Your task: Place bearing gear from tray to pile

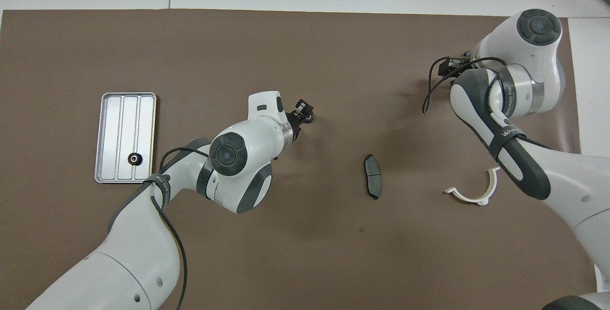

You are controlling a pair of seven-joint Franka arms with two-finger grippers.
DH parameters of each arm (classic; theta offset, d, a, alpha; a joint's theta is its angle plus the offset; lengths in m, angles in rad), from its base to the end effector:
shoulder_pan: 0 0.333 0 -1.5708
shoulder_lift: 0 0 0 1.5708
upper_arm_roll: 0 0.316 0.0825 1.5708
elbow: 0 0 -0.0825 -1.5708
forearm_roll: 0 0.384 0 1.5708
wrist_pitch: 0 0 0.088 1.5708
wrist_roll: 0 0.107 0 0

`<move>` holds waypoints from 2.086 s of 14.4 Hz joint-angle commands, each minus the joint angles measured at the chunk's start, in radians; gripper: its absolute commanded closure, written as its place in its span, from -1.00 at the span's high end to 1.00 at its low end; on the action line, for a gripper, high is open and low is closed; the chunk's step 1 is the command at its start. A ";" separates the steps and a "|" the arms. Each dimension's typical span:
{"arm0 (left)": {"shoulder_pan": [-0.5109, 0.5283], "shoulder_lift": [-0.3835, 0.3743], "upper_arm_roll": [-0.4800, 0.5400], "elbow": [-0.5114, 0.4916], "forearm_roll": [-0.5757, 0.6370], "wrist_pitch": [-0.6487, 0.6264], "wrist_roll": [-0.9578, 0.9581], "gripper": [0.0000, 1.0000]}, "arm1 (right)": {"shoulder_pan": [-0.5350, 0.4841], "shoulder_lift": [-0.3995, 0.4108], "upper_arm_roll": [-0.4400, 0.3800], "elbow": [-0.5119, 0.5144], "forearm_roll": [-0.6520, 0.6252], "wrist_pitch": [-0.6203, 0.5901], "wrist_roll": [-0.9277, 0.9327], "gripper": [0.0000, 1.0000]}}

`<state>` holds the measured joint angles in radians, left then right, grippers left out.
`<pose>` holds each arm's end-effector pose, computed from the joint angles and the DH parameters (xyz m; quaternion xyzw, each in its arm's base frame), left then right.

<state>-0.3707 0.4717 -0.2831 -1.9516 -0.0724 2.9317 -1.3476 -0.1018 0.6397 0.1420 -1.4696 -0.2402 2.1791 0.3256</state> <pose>0.5370 -0.3860 0.3018 0.8827 0.3859 0.0768 0.2569 0.7227 0.0016 0.3143 0.9931 -0.0929 0.0491 0.0512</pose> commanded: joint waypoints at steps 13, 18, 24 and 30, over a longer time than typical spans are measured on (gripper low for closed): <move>0.478 -0.350 0.031 -0.024 0.003 -0.727 0.581 1.00 | 0.329 -0.025 0.134 -0.073 0.002 0.182 0.262 1.00; 0.610 -0.400 0.030 -0.208 0.003 -0.619 0.977 1.00 | 0.390 0.011 0.133 -0.104 -0.103 0.222 0.363 0.90; 0.624 -0.392 0.031 -0.383 0.003 -0.450 1.102 1.00 | 0.407 0.000 0.134 -0.156 -0.134 0.222 0.363 0.41; 0.635 -0.403 0.031 -0.415 0.003 -0.450 1.107 0.49 | 0.407 -0.002 0.134 -0.158 -0.134 0.219 0.360 -0.16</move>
<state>0.2501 0.1092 -0.2437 -2.3205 -0.0699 2.4623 -0.2601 0.3099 0.6445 0.2772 -1.5891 -0.3502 2.3776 0.6645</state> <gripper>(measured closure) 0.145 0.480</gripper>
